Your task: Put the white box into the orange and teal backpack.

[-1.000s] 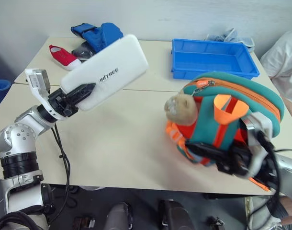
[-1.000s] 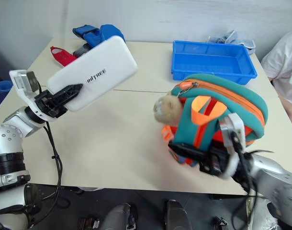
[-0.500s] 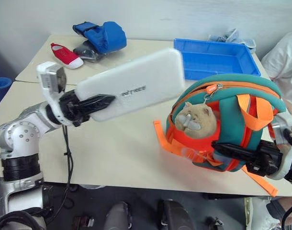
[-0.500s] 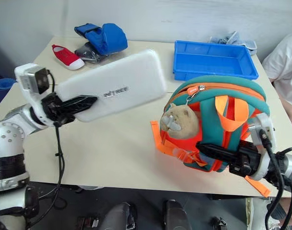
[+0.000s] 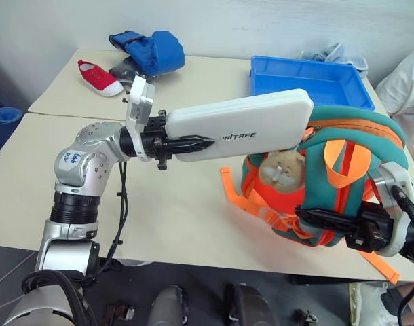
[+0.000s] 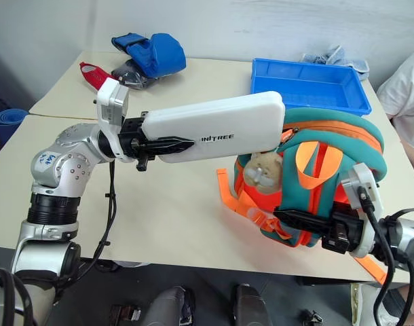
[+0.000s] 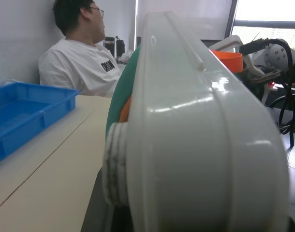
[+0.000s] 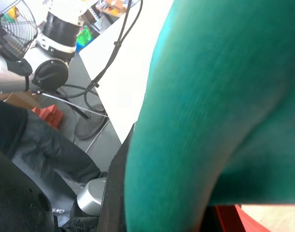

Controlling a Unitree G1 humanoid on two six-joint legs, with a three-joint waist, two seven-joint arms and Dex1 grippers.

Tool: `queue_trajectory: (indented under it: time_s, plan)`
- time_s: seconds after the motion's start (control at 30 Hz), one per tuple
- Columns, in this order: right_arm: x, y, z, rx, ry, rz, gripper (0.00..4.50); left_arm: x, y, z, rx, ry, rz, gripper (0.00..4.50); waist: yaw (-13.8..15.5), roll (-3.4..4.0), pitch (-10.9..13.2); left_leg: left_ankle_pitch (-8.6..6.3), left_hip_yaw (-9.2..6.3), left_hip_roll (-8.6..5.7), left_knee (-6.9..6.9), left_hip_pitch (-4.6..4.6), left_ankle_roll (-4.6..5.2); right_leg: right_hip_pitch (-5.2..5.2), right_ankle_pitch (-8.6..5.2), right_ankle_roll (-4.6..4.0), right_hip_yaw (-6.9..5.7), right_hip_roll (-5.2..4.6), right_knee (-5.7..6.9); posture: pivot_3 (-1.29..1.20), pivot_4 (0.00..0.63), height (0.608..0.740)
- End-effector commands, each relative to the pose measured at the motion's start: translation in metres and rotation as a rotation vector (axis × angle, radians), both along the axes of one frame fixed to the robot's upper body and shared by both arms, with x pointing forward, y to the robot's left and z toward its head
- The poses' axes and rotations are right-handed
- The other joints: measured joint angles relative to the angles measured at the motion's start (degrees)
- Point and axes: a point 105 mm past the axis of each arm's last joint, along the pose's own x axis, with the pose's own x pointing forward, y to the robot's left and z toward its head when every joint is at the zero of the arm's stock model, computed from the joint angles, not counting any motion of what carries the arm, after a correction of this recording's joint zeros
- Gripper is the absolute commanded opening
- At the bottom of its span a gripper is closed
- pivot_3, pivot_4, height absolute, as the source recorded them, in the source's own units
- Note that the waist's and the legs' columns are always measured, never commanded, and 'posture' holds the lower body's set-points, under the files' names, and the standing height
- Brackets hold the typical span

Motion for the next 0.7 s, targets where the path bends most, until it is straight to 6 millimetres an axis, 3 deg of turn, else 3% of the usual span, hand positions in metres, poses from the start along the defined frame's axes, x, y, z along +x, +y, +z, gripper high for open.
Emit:
queue_trajectory:
  time_s: [0.03,0.2,0.37,0.53,0.7]
  plan:
    - [-0.006,0.002,0.006,0.004,-0.032,0.009,0.01,0.012,0.019,0.019,-0.028,-0.007,0.089,1.23,0.1,-0.01,0.0,0.0,-0.01,0.0,0.02,-0.02,0.0,0.0,0.0,0.0,-0.02,0.0,0.0,0.0,0.15,0.74]
    - [-0.009,0.0,0.006,0.002,-0.022,0.01,0.01,0.023,0.031,0.019,-0.013,0.0,0.128,1.23,-0.1,-0.01,0.0,0.0,-0.03,0.0,0.02,-0.04,0.01,-0.01,0.0,0.01,-0.05,0.0,0.01,0.0,0.15,0.74]
    - [-0.007,-0.001,0.008,0.005,-0.034,0.005,0.01,0.01,0.01,0.01,0.047,-0.037,-0.002,1.23,0.0,-0.02,0.0,0.0,-0.03,-0.01,0.03,-0.07,0.01,-0.02,0.0,0.01,-0.08,0.0,0.01,0.0,0.15,0.74]
    - [-0.005,-0.002,0.01,0.002,-0.046,-0.007,0.01,-0.001,0.005,0.032,-0.028,-0.066,-0.098,1.23,-0.1,-0.02,0.0,0.0,-0.04,0.0,0.07,-0.1,0.01,-0.03,0.0,0.01,-0.08,0.01,0.02,0.0,0.15,0.74]
    - [-0.004,-0.001,0.01,0.002,-0.051,-0.014,0.01,0.012,0.024,0.059,-0.188,-0.037,-0.039,1.23,-0.1,-0.02,0.0,0.0,-0.05,0.0,0.11,-0.1,0.01,-0.03,0.0,0.01,-0.09,0.02,0.04,0.0,0.15,0.74]
